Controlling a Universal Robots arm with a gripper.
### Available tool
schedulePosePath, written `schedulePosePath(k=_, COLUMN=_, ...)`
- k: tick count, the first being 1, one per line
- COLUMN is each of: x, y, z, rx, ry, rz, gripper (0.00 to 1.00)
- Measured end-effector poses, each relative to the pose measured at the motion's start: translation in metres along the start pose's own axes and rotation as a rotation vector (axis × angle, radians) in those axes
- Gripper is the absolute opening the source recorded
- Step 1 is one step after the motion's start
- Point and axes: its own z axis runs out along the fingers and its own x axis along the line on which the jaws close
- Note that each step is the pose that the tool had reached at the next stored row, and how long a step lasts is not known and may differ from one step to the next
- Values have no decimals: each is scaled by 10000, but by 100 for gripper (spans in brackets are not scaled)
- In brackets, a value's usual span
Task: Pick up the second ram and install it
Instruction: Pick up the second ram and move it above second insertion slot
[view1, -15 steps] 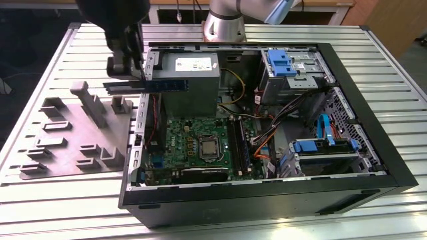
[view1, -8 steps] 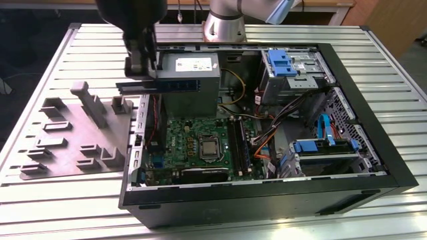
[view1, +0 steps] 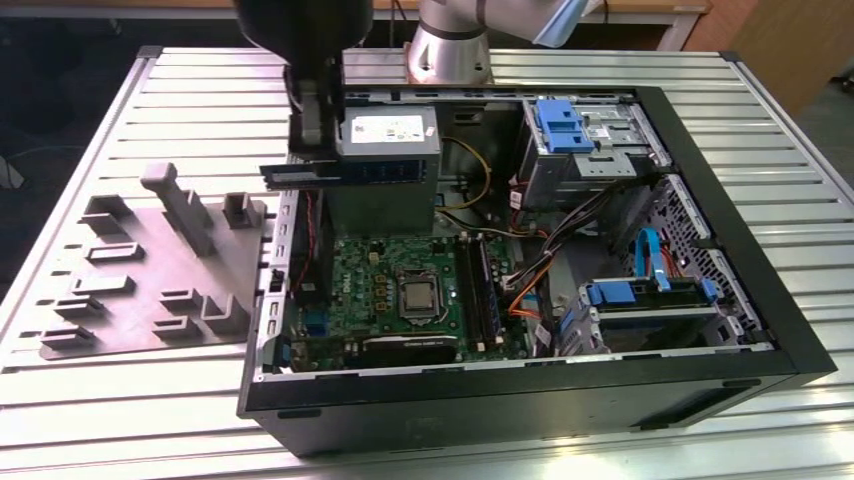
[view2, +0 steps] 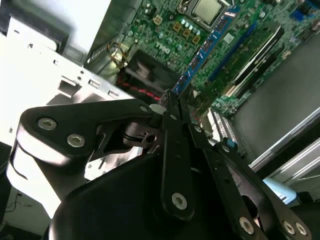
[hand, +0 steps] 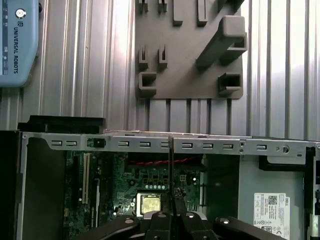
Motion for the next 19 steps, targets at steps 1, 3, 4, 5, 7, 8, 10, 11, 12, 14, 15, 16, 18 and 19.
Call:
schedulePosePath(k=1, x=1, y=-28, z=0, rx=1, ry=-1, rz=0, gripper=13)
schedulePosePath(k=3, x=2, y=-85, z=-1, rx=0, ry=0, rz=1, gripper=13)
schedulePosePath(k=4, x=2, y=-114, z=-1, rx=0, ry=0, rz=2, gripper=13)
schedulePosePath(k=5, x=3, y=-142, z=-1, rx=0, ry=-1, rz=3, gripper=13)
schedulePosePath(k=7, x=4, y=-200, z=-2, rx=0, ry=0, rz=7, gripper=13)
schedulePosePath(k=8, x=4, y=-229, z=-1, rx=0, ry=0, rz=8, gripper=13)
schedulePosePath(k=10, x=5, y=-289, z=-1, rx=1, ry=0, rz=10, gripper=13)
schedulePosePath(k=11, x=6, y=-320, z=-1, rx=1, ry=-1, rz=11, gripper=13)
schedulePosePath(k=12, x=6, y=-349, z=-1, rx=1, ry=-1, rz=13, gripper=13)
schedulePosePath(k=14, x=7, y=-409, z=0, rx=1, ry=-1, rz=14, gripper=13)
schedulePosePath(k=15, x=8, y=-439, z=0, rx=1, ry=-2, rz=15, gripper=13)
schedulePosePath(k=16, x=8, y=-467, z=1, rx=1, ry=-2, rz=17, gripper=13)
schedulePosePath(k=18, x=9, y=-523, z=1, rx=1, ry=-1, rz=21, gripper=13)
schedulePosePath(k=19, x=10, y=-548, z=2, rx=1, ry=-2, rz=24, gripper=13)
